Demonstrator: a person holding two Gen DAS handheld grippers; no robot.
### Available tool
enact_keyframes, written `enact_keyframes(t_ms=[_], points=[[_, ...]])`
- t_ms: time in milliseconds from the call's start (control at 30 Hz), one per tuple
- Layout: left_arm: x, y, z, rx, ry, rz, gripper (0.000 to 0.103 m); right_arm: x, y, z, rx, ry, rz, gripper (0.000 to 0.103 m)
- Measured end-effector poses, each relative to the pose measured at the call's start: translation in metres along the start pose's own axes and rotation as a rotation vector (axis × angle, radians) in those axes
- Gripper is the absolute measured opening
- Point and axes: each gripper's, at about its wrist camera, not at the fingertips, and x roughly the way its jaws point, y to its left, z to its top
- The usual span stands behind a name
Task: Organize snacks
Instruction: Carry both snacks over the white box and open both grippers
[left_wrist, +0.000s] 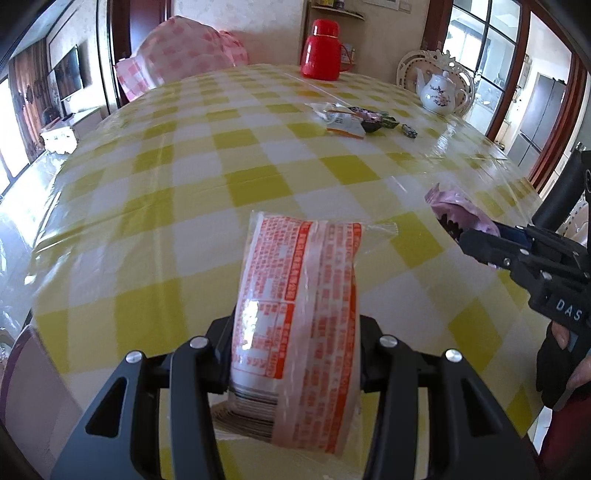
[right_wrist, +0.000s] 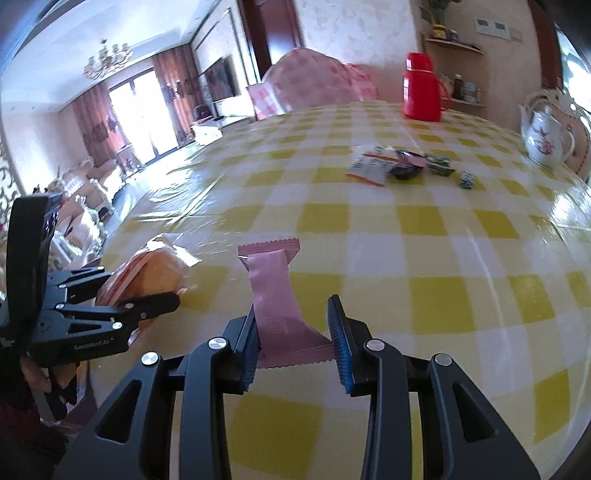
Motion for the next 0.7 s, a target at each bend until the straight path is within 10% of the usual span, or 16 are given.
enact_keyframes(t_ms=[700], points=[[-0.1,0.117,-0.072,-0.107,-0.06,0.135,0.047,0.008,0.172,-0.014,-0.274,0.042,0.166,0.034]])
